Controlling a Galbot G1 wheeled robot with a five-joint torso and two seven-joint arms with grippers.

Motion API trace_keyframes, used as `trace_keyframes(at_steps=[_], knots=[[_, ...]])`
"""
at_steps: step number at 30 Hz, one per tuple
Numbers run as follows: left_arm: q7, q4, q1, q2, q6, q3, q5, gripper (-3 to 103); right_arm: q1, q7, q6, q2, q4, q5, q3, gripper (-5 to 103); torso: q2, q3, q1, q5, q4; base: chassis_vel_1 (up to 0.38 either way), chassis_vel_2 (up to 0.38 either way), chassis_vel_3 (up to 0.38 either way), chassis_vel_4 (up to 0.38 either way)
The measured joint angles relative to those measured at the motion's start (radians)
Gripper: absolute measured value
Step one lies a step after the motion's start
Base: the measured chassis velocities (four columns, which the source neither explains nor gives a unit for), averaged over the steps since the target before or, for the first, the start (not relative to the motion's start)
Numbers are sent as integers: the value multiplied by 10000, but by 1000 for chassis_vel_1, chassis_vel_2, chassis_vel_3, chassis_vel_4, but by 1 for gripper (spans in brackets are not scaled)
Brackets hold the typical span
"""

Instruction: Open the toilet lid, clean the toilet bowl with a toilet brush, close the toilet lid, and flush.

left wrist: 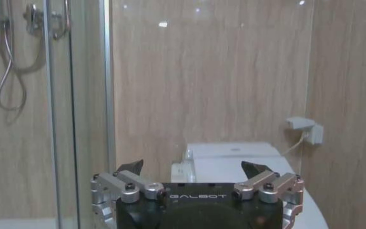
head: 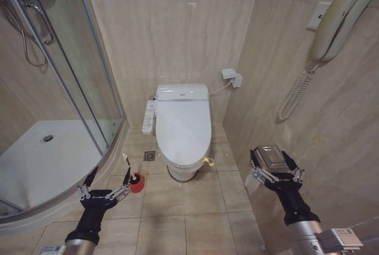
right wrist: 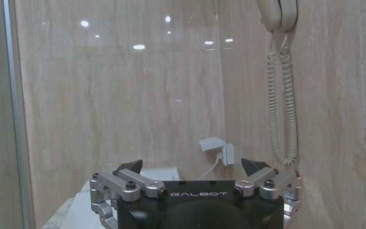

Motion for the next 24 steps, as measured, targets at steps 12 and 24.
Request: trace_keyframes(at_steps=[12,24], knots=[[-84,-174,142,51,391,-159,-240,100,0,0,0,0,0,0,0,100,0,0,0,0,0,0,0,0,0],[-23,-153,302,-38,454,131,163,100,0,0,0,0,0,0,0,100,0,0,0,0,0,0,0,0,0]])
